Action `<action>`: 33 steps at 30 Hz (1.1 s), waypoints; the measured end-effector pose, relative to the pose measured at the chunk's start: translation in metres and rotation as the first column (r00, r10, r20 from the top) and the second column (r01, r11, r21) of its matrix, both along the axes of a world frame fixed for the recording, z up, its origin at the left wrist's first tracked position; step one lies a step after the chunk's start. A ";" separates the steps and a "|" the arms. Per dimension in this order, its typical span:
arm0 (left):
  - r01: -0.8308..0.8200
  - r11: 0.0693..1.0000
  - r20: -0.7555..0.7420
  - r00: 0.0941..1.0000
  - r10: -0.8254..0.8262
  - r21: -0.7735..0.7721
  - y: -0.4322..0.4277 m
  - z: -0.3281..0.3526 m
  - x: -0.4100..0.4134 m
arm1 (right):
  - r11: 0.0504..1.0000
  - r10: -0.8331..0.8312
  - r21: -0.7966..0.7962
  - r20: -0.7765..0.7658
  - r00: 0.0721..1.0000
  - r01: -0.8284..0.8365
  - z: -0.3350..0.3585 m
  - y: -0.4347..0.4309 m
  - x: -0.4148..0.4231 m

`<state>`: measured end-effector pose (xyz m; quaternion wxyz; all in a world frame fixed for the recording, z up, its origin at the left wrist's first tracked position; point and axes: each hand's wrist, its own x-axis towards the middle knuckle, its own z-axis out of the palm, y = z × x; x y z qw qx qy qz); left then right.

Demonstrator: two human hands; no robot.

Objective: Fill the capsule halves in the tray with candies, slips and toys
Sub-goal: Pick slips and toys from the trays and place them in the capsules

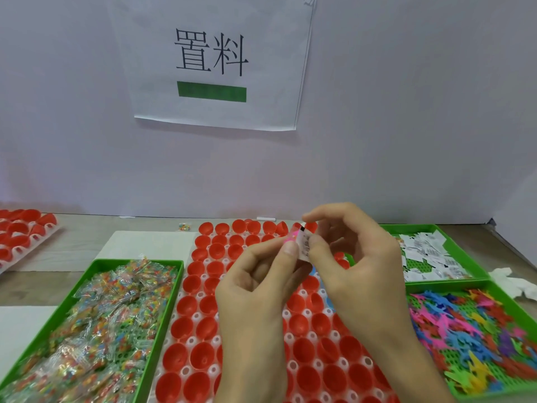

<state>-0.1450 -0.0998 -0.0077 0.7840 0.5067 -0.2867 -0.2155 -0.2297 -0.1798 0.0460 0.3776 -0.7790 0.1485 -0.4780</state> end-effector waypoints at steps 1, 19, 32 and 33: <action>-0.020 1.000 0.013 1.000 0.020 0.022 0.001 0.000 0.001 | 0.999 0.036 0.009 -0.025 0.999 -0.036 0.002 -0.002 -0.002; -0.191 0.981 0.025 0.981 0.191 -0.005 0.014 0.027 -0.010 | 0.972 0.226 0.120 -0.209 0.951 -0.204 0.008 -0.012 -0.010; -0.411 0.905 -0.551 0.732 0.401 0.112 0.010 0.027 0.004 | 0.982 0.156 -0.018 -0.469 0.869 -0.186 0.009 -0.052 0.117; -0.400 0.910 -0.610 0.695 0.379 0.110 0.009 0.025 0.004 | 0.976 0.151 -0.054 -0.526 0.837 -0.210 0.004 -0.055 0.136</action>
